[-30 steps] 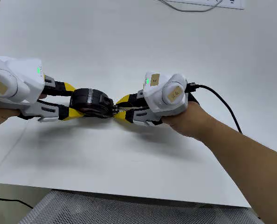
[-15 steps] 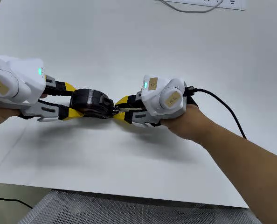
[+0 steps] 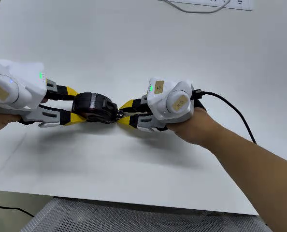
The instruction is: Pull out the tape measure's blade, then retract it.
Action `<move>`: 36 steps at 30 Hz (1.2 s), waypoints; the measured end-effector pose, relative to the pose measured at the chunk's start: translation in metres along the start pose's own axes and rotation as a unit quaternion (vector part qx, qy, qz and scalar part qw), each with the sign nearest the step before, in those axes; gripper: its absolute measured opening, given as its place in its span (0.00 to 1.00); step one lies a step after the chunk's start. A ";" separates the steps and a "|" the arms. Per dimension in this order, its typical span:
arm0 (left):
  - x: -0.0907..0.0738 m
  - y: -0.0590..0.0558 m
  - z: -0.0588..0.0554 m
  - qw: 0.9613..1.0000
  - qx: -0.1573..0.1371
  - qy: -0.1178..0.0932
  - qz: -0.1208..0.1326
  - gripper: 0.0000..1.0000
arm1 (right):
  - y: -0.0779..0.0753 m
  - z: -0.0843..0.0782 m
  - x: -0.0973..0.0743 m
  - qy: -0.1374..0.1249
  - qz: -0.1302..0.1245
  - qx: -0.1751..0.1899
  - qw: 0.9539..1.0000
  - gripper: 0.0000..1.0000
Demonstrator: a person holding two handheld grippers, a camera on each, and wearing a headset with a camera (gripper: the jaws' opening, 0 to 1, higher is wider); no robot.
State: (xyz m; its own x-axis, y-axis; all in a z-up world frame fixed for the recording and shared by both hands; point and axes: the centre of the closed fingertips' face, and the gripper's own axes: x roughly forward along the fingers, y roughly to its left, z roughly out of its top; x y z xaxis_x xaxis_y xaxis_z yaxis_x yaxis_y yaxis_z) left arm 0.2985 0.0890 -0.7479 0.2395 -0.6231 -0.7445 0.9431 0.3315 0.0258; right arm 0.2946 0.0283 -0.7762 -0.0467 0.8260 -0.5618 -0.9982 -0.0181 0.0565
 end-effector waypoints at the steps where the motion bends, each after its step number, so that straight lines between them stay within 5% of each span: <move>1: 0.000 0.000 0.000 1.000 0.001 0.000 0.000 0.21 | 0.000 0.000 0.000 0.000 0.000 0.000 1.000 0.10; 36: 0.000 0.001 -0.001 1.000 0.000 0.005 -0.003 0.21 | 0.003 -0.021 -0.038 0.011 -0.023 0.009 1.000 0.10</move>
State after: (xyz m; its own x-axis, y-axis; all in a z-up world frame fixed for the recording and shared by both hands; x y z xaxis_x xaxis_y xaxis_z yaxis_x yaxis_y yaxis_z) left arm 0.2995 0.0896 -0.7486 0.2317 -0.6180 -0.7513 0.9446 0.3274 0.0220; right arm 0.2927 -0.0149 -0.7718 -0.0011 0.8129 -0.5824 -0.9985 0.0304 0.0444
